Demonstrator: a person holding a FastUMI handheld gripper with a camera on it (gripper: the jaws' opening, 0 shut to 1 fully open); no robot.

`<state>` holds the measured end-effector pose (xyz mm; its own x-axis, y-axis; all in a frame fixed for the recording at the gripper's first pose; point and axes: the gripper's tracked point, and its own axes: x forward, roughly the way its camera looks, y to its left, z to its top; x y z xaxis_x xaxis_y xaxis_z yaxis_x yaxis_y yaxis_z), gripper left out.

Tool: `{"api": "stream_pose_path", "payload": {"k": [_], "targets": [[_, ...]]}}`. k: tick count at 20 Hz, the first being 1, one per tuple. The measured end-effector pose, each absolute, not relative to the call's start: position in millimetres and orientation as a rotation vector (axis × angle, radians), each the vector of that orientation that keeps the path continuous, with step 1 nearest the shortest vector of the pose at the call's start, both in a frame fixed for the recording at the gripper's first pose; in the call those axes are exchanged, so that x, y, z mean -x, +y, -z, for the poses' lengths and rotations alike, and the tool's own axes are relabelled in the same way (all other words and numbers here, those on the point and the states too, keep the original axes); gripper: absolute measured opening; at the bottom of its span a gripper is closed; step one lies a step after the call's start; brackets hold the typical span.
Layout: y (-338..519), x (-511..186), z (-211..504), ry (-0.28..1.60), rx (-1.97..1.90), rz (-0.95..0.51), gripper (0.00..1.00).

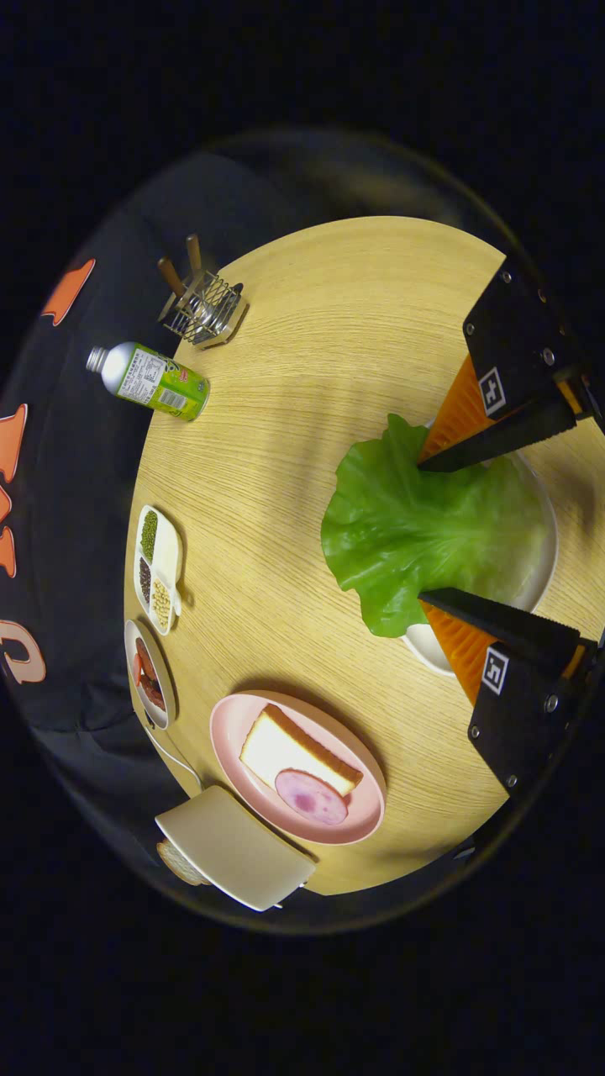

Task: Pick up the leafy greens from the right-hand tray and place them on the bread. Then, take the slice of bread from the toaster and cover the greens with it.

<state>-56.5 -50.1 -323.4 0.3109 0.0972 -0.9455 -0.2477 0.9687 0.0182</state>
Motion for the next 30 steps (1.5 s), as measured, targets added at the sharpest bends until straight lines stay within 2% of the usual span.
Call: {"api": "stream_pose_path", "payload": {"k": [1, 2, 7, 8, 10, 12, 14, 24, 30], "targets": [[-49, 56, 324, 1.24, 0.119, -0.233, 0.84], [-48, 57, 323, 1.251, 0.089, -0.221, 0.78], [-55, 51, 327, 1.245, 0.062, -0.181, 0.41], [-55, 51, 326, 1.243, 0.059, -0.174, 0.28], [-54, 50, 326, 1.237, 0.049, -0.172, 0.16], [-56, 49, 326, 1.233, 0.039, -0.159, 0.08], [-54, 48, 322, 1.222, 0.016, -0.152, 0.04], [-33, 29, 270, 1.092, -0.076, -0.145, 0.04], [7, 16, 219, 0.975, -0.054, -0.225, 0.04]]}}
